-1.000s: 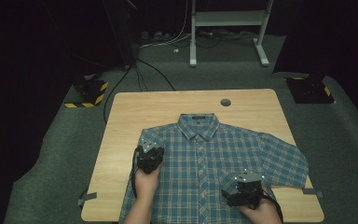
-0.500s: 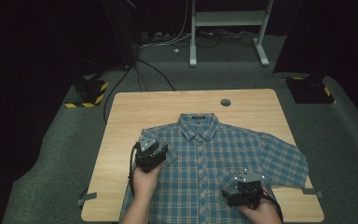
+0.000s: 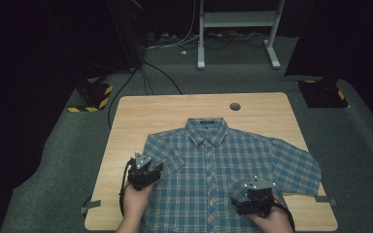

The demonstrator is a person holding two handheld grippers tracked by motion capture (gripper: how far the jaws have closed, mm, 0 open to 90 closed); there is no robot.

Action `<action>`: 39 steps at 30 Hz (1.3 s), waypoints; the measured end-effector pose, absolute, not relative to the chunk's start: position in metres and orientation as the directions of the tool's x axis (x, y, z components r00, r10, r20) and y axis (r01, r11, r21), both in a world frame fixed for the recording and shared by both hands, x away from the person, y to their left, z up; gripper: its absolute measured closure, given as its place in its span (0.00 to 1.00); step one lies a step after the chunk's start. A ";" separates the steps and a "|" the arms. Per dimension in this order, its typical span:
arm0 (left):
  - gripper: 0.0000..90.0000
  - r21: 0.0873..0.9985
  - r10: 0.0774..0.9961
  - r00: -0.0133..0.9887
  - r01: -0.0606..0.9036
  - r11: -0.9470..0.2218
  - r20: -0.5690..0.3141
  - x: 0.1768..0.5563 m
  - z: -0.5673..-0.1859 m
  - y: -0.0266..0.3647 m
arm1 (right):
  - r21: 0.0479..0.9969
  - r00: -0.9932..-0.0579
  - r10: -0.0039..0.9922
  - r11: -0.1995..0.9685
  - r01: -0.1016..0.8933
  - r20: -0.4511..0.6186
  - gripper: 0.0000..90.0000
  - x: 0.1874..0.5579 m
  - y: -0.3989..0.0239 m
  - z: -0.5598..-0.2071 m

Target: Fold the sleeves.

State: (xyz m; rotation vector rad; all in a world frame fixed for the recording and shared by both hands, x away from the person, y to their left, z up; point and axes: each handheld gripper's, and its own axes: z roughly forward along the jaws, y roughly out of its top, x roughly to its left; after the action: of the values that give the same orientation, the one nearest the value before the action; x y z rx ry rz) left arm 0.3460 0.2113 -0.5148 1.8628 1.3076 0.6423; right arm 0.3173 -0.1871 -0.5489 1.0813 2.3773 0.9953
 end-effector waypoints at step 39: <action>0.61 0.711 0.899 0.430 0.606 -0.358 0.086 0.370 -0.535 0.155 | 0.720 -0.651 0.759 0.464 0.517 -0.022 0.00 0.317 -0.187 -0.549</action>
State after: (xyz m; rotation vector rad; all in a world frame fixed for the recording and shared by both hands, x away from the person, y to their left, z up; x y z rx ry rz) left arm 0.3695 0.1551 -0.5353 2.0866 1.2630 0.6338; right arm 0.3173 -0.1873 -0.5489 1.0794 2.3778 0.9958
